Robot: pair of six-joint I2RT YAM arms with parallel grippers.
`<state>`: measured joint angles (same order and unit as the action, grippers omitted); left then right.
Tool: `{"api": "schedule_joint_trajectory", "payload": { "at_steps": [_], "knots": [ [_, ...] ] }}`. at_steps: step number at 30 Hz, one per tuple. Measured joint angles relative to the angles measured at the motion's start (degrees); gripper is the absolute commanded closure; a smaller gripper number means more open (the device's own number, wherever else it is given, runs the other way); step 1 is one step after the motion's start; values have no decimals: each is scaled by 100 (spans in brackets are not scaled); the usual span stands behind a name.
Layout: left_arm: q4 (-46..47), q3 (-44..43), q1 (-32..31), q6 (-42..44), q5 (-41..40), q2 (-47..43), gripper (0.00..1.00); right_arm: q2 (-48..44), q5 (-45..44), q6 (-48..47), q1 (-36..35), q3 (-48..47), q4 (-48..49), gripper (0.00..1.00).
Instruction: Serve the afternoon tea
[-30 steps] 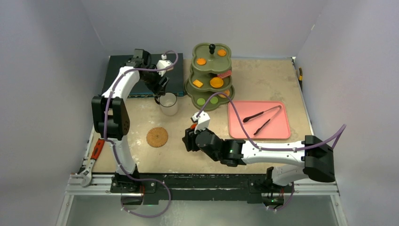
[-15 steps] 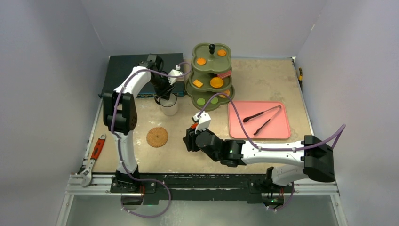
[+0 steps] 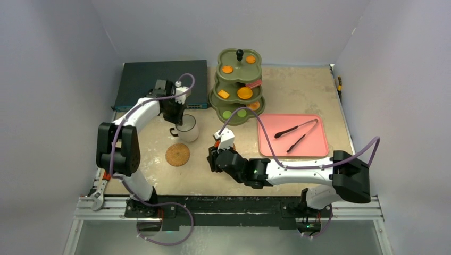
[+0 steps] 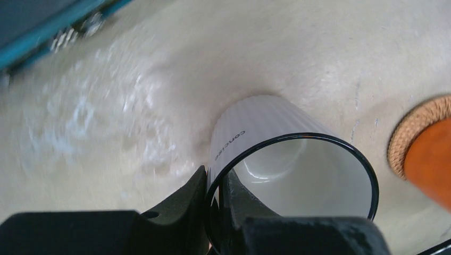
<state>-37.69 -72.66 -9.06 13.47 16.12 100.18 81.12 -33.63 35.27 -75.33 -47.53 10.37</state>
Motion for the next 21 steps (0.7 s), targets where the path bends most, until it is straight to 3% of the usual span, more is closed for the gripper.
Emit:
{"api": "schedule_joint_trajectory", "payload": {
  "at_steps": [8, 14, 21],
  "knots": [
    [737, 896, 216, -2151, -986, -756, 75, 518, 9, -151, 0, -216, 44, 53],
    [1165, 1086, 216, -2667, -1309, -1270, 58, 769, 11, -251, 0, -407, 212, 44],
    [1438, 1349, 221, -2997, -1287, -1613, 52, 1495, -39, -398, 0, -1163, 205, 34]
  ]
}}
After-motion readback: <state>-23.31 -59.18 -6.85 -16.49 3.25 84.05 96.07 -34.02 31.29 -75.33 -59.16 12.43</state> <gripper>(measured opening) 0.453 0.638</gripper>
